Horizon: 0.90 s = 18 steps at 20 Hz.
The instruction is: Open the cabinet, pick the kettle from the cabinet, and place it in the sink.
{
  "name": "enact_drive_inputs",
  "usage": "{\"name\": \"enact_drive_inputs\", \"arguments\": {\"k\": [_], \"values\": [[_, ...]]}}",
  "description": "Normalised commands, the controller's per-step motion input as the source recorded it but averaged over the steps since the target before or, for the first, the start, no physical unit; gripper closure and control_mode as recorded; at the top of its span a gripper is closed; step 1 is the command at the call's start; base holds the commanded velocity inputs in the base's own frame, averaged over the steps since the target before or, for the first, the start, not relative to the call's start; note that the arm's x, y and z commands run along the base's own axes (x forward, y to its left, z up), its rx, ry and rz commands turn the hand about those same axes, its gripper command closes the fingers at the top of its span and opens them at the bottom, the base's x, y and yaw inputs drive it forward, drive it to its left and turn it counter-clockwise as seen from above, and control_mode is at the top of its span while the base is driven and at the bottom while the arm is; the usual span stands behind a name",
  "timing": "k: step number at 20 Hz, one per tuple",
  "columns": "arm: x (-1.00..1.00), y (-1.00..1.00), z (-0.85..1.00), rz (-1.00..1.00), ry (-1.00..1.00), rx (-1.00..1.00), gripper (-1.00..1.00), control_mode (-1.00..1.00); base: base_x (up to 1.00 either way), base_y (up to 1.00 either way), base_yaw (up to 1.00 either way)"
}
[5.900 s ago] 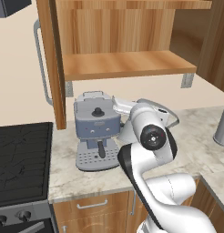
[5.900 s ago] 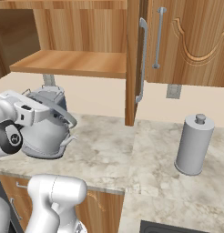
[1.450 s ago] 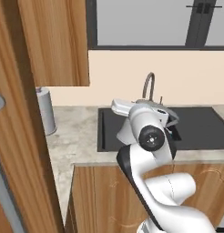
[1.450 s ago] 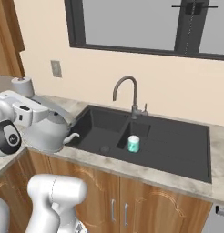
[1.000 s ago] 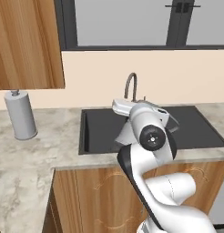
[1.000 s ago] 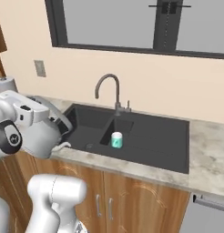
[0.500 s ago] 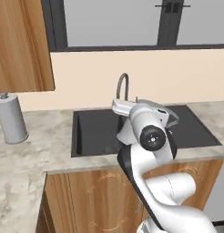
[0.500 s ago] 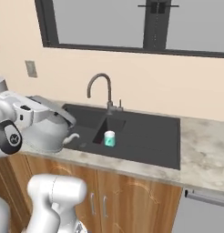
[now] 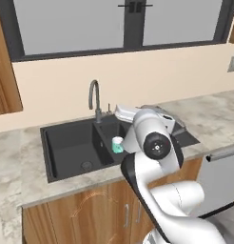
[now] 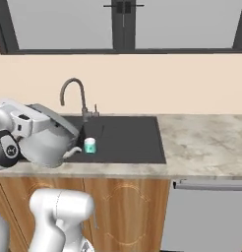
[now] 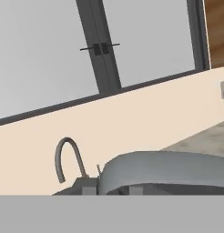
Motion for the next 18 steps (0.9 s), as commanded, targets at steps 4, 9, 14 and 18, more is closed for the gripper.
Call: {"name": "enact_drive_inputs", "arguments": {"k": [4,9,14,18], "values": [[0.0,0.0,0.0,0.0,0.0,0.0,1.0,1.0,-0.41,0.23,-0.29],[0.0,0.0,0.0,0.0,0.0,0.0,1.0,1.0,-0.31,0.09,-0.17],[0.0,0.0,0.0,0.0,0.0,0.0,1.0,1.0,-0.17,0.12,-0.01],[0.0,0.0,0.0,0.0,0.0,0.0,1.0,1.0,-0.08,0.19,0.07]]}}
